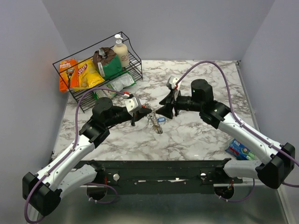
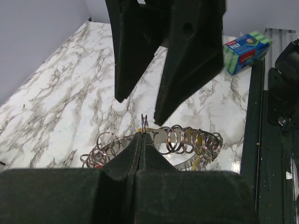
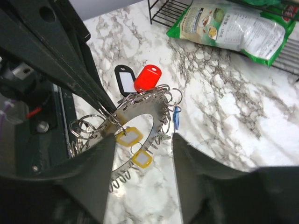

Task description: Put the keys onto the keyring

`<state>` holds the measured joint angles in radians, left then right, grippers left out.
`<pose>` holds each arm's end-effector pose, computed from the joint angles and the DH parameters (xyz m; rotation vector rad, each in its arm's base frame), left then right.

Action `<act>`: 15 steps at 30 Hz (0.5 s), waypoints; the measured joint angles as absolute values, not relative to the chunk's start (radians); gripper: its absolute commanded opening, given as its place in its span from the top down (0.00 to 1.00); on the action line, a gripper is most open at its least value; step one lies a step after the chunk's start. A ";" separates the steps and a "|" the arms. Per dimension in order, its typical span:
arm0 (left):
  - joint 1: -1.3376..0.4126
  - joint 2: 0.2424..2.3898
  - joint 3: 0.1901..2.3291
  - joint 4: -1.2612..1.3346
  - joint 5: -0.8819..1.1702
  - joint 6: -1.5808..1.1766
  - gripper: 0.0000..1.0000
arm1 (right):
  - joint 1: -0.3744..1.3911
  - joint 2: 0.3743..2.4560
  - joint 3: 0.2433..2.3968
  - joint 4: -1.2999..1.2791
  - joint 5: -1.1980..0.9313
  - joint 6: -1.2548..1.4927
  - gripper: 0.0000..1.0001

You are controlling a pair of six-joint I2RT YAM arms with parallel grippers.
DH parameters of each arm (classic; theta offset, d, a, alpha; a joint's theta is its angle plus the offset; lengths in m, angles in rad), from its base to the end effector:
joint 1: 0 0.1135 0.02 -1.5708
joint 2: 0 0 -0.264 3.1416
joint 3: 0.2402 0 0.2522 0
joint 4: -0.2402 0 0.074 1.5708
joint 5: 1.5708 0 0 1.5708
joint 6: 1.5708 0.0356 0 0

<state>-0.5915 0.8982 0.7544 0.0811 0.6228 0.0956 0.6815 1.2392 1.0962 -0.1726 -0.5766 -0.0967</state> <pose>0.1621 -0.1339 0.3378 1.0092 1.3637 -0.8810 0.2082 0.1938 0.3554 -1.0986 1.6024 0.9366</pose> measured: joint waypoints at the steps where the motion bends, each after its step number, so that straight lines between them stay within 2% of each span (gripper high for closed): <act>1: -0.591 0.898 0.754 0.081 0.623 0.096 1.00 | 0.682 1.227 1.086 -0.168 -0.561 -0.091 0.18; 4: -0.591 0.898 0.754 0.081 0.623 0.096 1.00 | 0.682 1.176 1.045 -0.135 -0.504 -0.083 0.02; 5: -0.591 0.897 0.754 0.080 0.623 0.096 1.00 | 0.682 1.156 1.031 -0.120 -0.482 -0.080 0.00; 15: -0.591 0.893 0.754 0.079 0.623 0.100 1.00 | 0.681 0.977 0.878 0.065 -0.385 -0.075 0.00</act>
<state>-0.5915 0.8932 0.7544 0.0792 0.6228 0.1001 0.6807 0.9768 0.8783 0.0650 -0.3855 -0.0750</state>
